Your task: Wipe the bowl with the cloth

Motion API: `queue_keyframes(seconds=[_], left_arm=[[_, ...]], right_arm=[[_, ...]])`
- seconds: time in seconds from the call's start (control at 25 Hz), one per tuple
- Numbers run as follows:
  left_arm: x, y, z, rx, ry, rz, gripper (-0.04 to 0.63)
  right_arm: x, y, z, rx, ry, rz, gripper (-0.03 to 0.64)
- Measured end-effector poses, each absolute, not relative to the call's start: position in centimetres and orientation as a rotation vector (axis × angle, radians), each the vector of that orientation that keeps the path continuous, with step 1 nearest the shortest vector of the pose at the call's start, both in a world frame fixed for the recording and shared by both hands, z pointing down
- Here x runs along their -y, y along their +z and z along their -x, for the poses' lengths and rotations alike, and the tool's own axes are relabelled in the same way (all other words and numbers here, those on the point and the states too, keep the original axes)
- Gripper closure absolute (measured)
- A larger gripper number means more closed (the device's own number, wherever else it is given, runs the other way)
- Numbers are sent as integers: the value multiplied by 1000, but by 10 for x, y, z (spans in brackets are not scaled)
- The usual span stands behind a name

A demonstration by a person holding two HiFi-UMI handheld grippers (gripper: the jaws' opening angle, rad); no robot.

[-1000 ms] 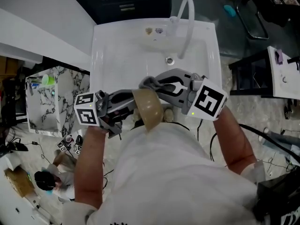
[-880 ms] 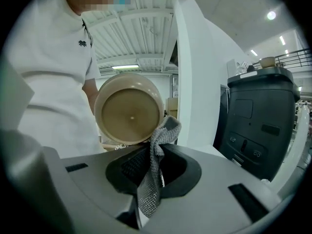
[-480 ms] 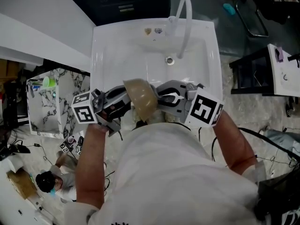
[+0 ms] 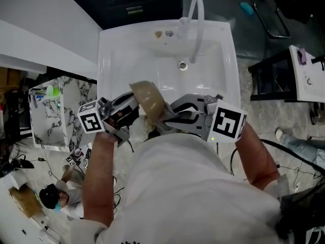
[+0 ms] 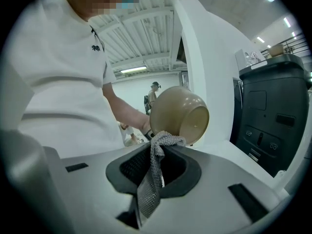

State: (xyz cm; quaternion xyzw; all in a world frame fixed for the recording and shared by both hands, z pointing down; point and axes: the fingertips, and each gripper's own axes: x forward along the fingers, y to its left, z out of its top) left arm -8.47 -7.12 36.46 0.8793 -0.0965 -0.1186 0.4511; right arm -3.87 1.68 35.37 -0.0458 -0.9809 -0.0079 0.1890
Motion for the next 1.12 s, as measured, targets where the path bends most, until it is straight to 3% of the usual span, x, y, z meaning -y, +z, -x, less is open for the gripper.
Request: queue_keyframes(seconds=[1.12], left_arm=[[38,382,62,7,-128,-2160,577]], right_arm=[[35,280,31,3120,120,29,571]])
